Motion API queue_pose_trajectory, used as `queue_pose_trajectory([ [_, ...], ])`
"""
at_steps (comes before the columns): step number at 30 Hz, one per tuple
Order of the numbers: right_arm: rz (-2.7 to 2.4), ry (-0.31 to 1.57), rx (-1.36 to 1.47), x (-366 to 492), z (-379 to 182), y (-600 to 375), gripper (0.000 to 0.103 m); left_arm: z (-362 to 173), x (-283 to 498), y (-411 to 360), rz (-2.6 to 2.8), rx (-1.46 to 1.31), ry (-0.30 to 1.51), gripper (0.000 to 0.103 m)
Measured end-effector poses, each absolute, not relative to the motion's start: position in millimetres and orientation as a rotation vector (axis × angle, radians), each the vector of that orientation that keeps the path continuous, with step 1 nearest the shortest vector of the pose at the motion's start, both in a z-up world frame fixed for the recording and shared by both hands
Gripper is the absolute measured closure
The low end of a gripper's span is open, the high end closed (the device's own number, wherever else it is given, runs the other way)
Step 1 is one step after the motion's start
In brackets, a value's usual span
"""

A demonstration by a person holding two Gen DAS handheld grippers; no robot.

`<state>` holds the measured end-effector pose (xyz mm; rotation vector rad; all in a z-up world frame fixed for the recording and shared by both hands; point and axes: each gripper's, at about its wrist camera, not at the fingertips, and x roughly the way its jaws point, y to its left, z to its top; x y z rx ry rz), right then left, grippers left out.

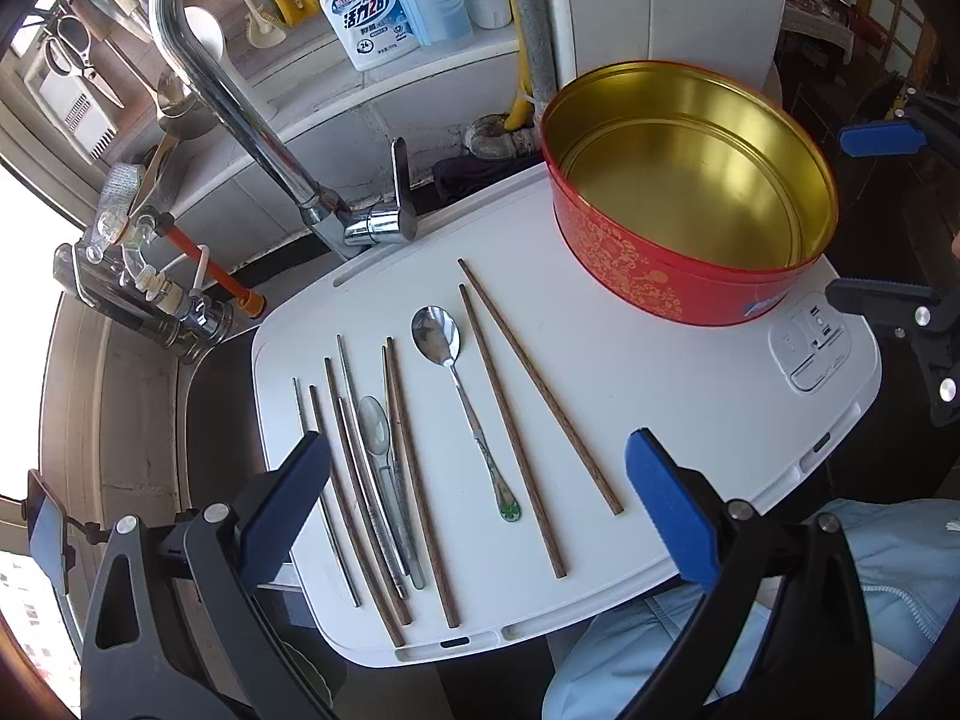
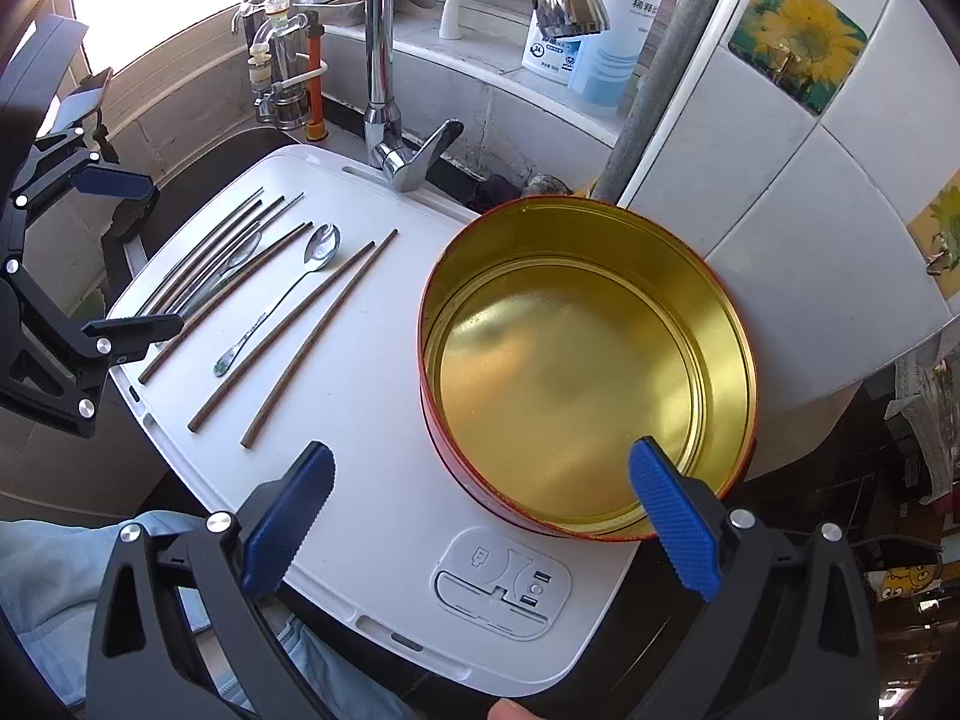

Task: Organize utensils
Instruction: 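Lower the left tool toward a steel chopstick while the right tool approaches a wooden chopstick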

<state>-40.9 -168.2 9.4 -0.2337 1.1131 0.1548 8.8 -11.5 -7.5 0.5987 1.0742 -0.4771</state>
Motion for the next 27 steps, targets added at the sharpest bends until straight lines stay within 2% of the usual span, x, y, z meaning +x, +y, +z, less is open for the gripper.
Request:
queue_pose_trajectory([
  [8,0.203,1.102,-0.160,-33,4,-107,0.004,-18,21,61,-0.546,0.570,1.038,0.007],
  [15,0.056,1.162,-0.006,-11,-38,-39,0.004,-75,69,171,-0.579,0.422,1.167,0.007],
  [23,-0.092,1.124,0.116,-5,-74,-15,0.004,-103,100,195,-0.631,0.352,1.156,0.007],
  [25,-0.103,1.109,0.080,-3,-79,-13,0.010,-105,104,192,-0.625,0.345,1.137,0.007],
  [26,-0.097,1.110,0.068,-1,-83,-12,0.022,-107,105,191,-0.623,0.339,1.130,0.007],
  [27,-0.094,1.118,0.062,2,-87,-12,0.028,-108,107,188,-0.620,0.330,1.125,0.007],
])
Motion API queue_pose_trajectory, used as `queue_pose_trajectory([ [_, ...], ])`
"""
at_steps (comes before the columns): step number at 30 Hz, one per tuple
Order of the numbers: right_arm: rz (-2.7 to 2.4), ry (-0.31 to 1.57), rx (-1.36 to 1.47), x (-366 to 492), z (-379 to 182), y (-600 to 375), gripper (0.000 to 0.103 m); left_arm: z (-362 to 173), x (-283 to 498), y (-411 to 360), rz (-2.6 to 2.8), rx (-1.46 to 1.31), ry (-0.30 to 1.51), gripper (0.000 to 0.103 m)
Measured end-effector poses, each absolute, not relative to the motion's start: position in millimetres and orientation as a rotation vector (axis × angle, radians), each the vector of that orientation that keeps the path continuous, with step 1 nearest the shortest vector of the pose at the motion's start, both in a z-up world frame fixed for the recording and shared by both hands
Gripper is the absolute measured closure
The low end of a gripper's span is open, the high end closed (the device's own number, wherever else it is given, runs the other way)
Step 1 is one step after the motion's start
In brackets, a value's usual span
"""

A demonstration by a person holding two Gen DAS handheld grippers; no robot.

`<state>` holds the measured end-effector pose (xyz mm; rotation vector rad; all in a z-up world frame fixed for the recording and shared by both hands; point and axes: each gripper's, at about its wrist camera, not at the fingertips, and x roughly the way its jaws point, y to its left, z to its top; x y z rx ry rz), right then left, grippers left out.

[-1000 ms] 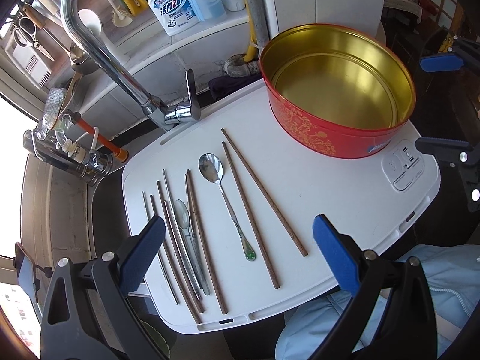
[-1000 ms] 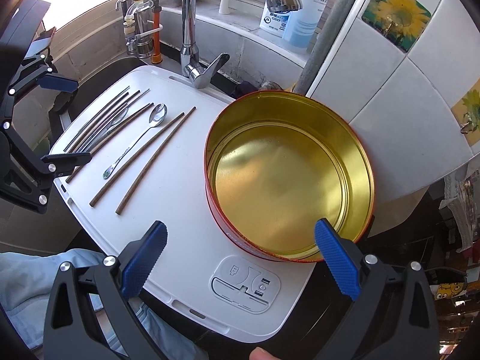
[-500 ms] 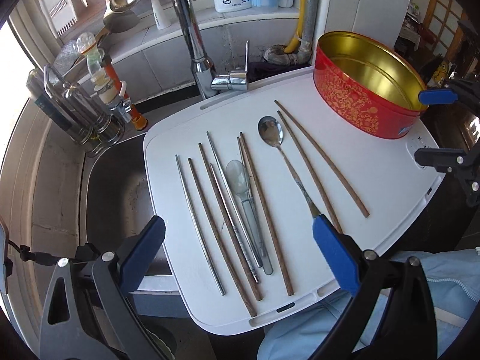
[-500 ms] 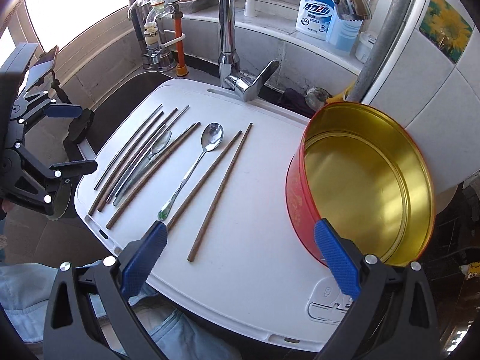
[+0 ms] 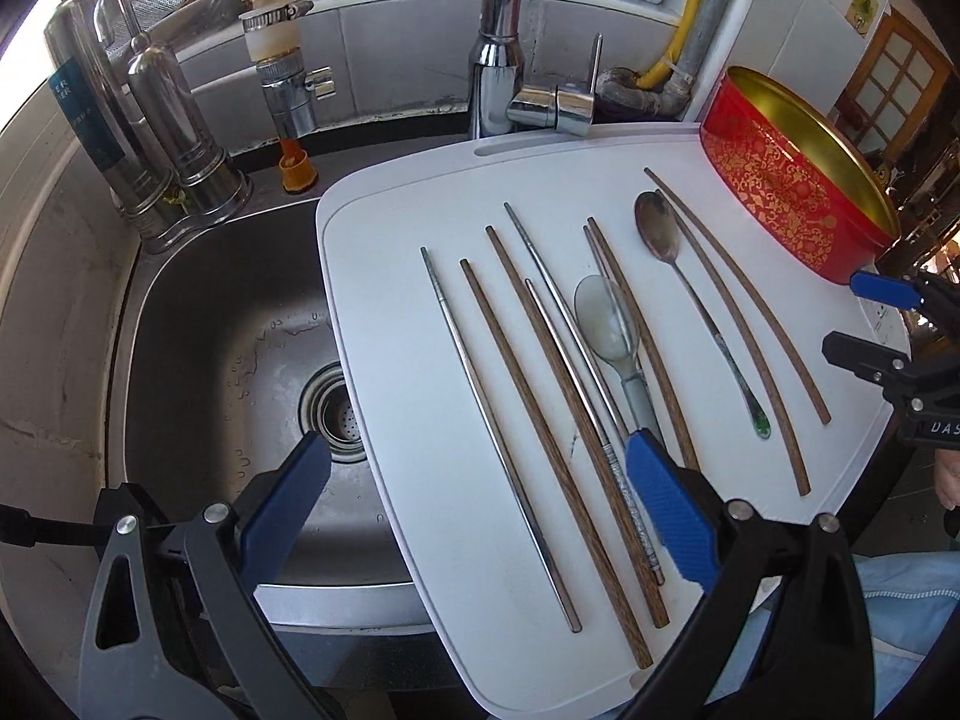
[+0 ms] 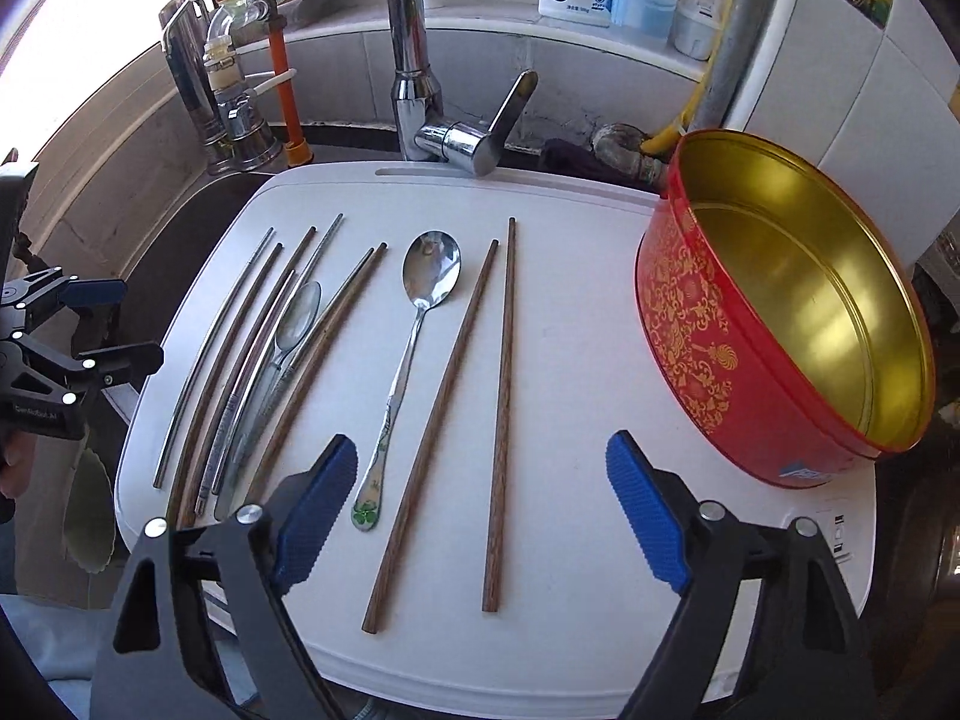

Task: Organize utensils
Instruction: 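Lower the left tool toward a steel chopstick while the right tool approaches a wooden chopstick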

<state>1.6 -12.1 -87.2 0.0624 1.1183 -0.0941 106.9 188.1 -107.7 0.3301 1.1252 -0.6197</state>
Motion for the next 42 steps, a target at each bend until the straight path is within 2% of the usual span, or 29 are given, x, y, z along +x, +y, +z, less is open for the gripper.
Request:
queue_pose_trajectory([
  [4,-0.117,1.140,0.064,14,-107,-20,0.033,-118,116,182,-0.575,0.329,1.096,0.007],
  [6,-0.136,1.146,0.031,22,-115,-22,0.047,-126,119,180,-0.556,0.341,1.094,0.008],
  [10,-0.135,1.165,0.020,34,-128,-27,0.051,-135,117,178,-0.557,0.353,1.094,0.011],
  [13,-0.133,1.179,0.011,38,-135,-29,0.055,-140,120,178,-0.536,0.356,1.109,0.018],
  [16,-0.127,1.191,0.011,40,-141,-31,0.056,-144,123,178,-0.525,0.350,1.122,0.018],
  [19,-0.121,1.184,0.025,39,-142,-33,0.057,-148,123,178,-0.525,0.339,1.128,0.028],
  [23,-0.104,1.176,0.063,36,-142,-36,0.063,-145,122,185,-0.531,0.253,1.147,0.051],
  [35,-0.103,1.149,0.080,25,-140,-36,0.063,-142,112,202,-0.546,0.121,1.104,0.051],
  [42,-0.113,1.148,0.083,23,-139,-36,0.063,-148,109,203,-0.500,0.231,1.096,0.052],
])
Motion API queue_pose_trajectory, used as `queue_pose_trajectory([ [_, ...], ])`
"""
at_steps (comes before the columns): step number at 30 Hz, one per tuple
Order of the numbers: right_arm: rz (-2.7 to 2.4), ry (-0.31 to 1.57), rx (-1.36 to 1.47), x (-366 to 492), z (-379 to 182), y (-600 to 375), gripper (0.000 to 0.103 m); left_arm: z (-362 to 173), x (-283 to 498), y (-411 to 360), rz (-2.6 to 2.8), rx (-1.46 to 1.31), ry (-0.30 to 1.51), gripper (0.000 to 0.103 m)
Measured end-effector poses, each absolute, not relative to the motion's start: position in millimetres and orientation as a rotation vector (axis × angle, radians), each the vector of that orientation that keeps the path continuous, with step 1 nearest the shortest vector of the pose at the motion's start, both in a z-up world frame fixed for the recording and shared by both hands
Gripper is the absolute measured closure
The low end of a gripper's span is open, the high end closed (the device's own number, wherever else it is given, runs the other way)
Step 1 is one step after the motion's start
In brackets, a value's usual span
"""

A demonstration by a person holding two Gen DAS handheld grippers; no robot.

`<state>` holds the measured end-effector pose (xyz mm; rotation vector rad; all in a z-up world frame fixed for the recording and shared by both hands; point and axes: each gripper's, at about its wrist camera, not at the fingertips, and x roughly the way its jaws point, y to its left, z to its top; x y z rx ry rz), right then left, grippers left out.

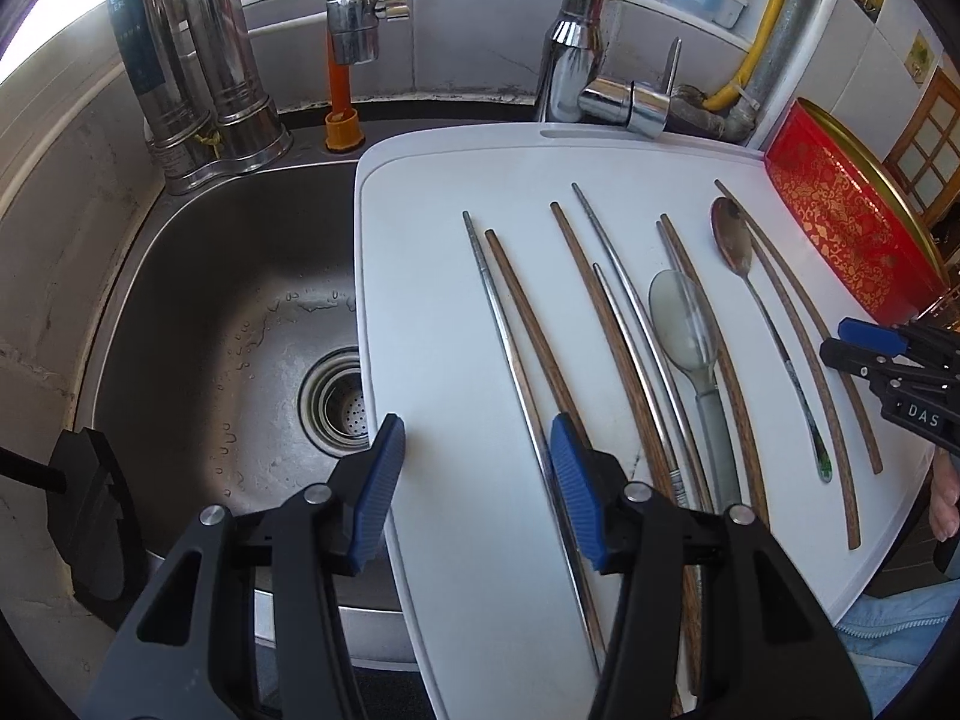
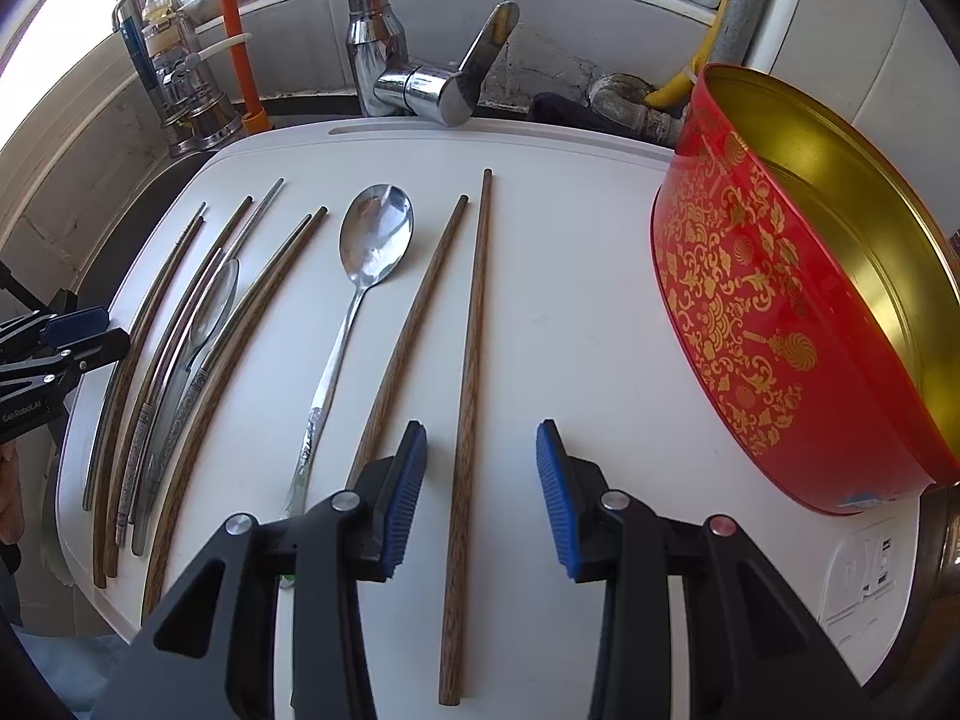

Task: Organize utensils
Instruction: 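Lower the left tool toward a steel chopstick while the right tool approaches a wooden chopstick, then close the left tool on the steel chopstick while the right tool closes on the wooden chopstick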

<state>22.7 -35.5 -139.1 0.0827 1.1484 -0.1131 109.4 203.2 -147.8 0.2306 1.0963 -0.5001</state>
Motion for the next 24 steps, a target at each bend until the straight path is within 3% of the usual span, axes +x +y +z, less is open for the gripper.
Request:
queue_pose_trajectory([
  [7,-0.124,1.147,0.084,23,-139,-34,0.064,-149,106,194,-0.499,0.289,1.069,0.052],
  [8,-0.126,1.146,0.084,22,-140,-34,0.065,-149,106,192,-0.497,0.281,1.066,0.057],
  [9,-0.121,1.145,0.089,22,-140,-33,0.074,-148,106,191,-0.490,0.272,1.062,0.066],
  [10,-0.114,1.148,0.092,22,-139,-32,0.079,-147,107,191,-0.491,0.256,1.067,0.089],
  [11,-0.108,1.156,0.096,21,-139,-31,0.096,-146,109,191,-0.488,0.236,1.079,0.097],
  [24,-0.143,1.076,0.121,-4,-99,-16,0.097,-124,96,207,-0.494,0.126,1.101,0.098],
])
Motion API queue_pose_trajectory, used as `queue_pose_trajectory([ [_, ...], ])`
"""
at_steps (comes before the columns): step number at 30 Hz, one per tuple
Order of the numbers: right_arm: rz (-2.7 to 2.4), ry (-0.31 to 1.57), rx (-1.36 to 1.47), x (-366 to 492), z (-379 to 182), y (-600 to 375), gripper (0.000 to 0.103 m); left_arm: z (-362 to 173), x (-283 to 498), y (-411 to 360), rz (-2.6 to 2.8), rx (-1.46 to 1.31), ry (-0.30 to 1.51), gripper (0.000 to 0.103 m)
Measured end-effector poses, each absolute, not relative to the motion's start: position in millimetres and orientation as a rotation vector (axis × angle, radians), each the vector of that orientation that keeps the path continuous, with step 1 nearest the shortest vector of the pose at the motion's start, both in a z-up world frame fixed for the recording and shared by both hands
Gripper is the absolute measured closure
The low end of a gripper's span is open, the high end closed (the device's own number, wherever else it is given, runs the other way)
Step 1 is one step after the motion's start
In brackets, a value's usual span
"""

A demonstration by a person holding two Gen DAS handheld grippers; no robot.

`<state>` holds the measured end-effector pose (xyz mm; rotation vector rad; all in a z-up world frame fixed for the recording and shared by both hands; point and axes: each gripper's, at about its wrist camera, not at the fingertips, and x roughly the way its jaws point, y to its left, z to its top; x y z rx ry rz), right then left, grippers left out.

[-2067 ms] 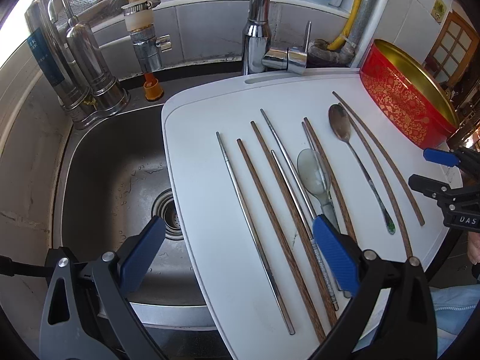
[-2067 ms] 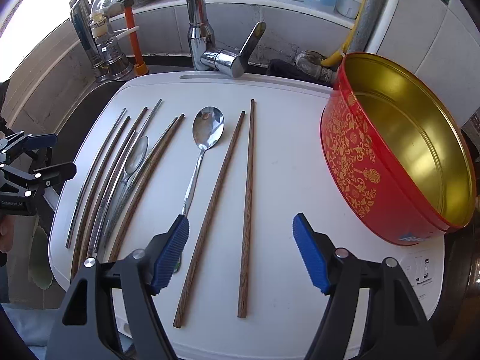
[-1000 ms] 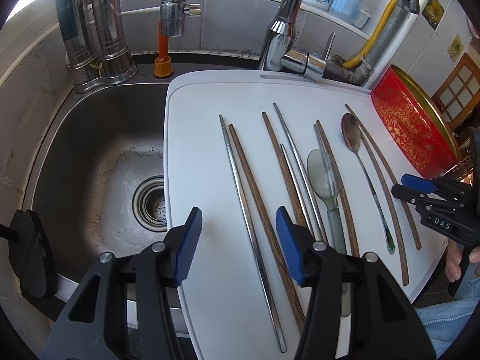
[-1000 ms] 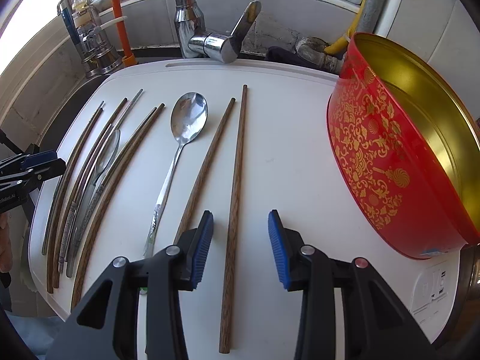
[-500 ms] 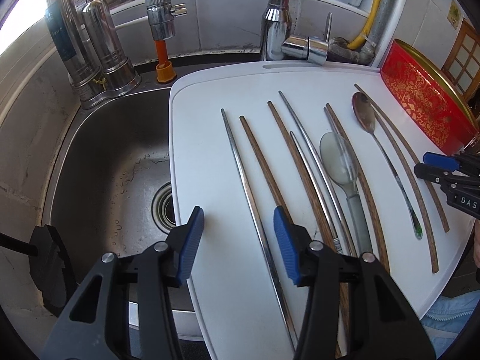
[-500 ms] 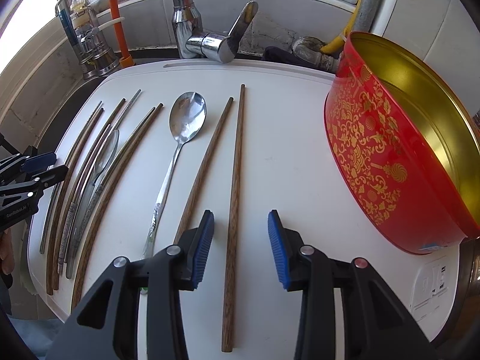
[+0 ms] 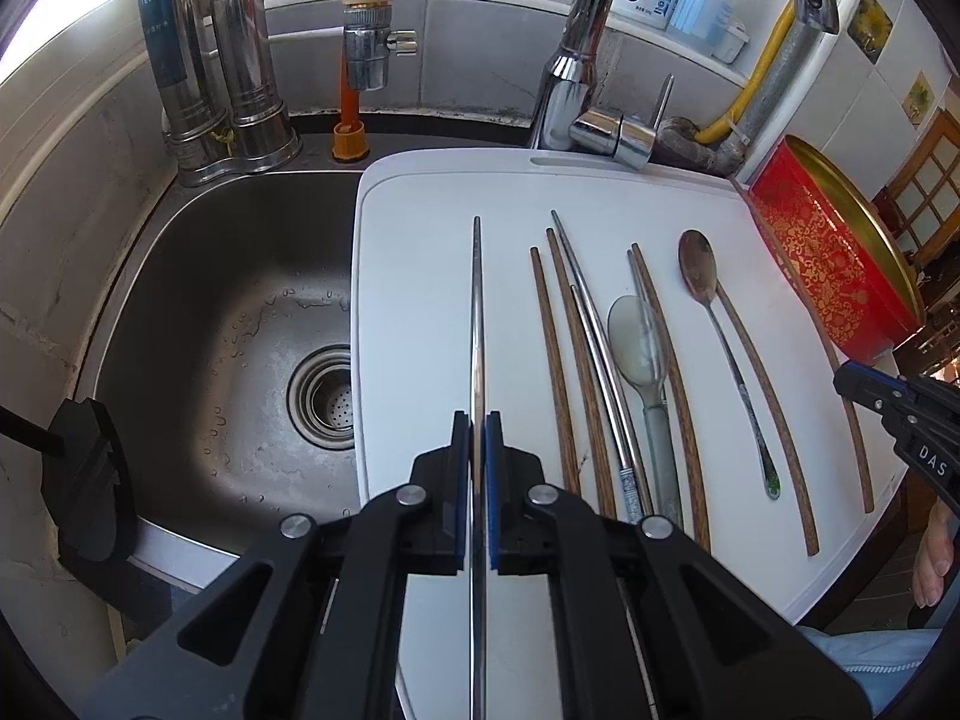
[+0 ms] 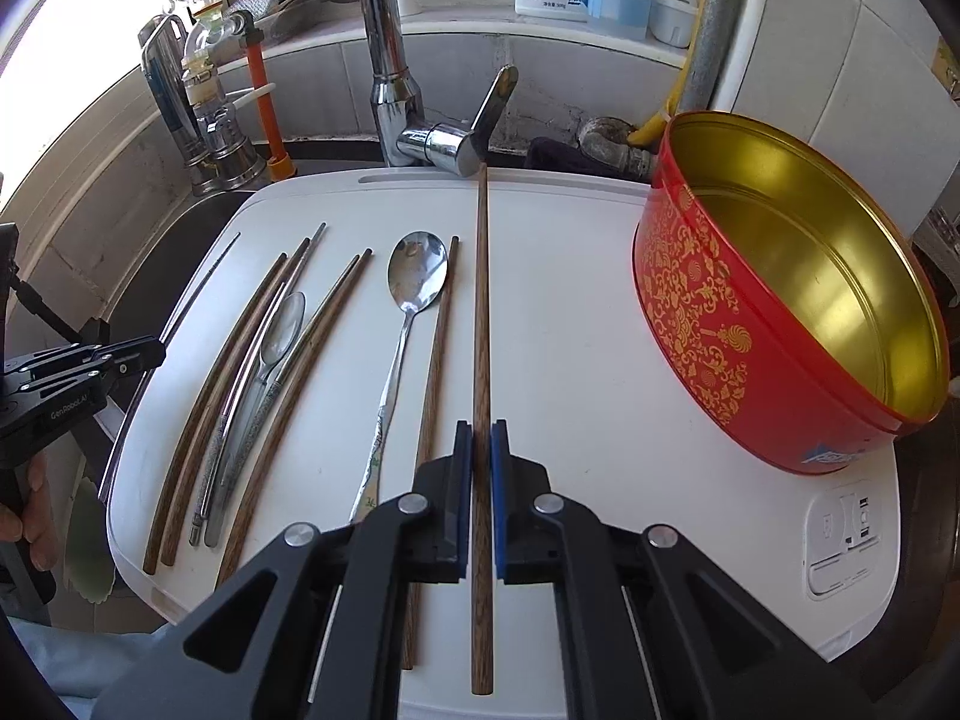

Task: Organize utensils
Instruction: 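Lift both held chopsticks and carry them over the red tin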

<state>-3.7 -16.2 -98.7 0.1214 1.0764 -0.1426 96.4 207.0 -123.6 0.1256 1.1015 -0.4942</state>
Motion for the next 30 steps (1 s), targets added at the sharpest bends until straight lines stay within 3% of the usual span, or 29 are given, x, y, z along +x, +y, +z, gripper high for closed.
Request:
queue_pose_trajectory([
  [7,-0.179,1.034,0.161,-28,-83,-4,0.096,-107,92,211,-0.553,0.121,1.080,0.098],
  [14,-0.234,0.828,0.228,-62,-2,-26,0.096,-35,69,180,-0.672,0.139,0.936,0.098],
  [20,-0.193,0.687,0.257,-95,28,-72,0.096,-8,38,129,-0.678,0.140,0.887,0.098],
  [30,-0.123,0.654,0.254,-136,26,-203,0.096,1,-24,1,-0.630,0.085,0.891,0.098],
])
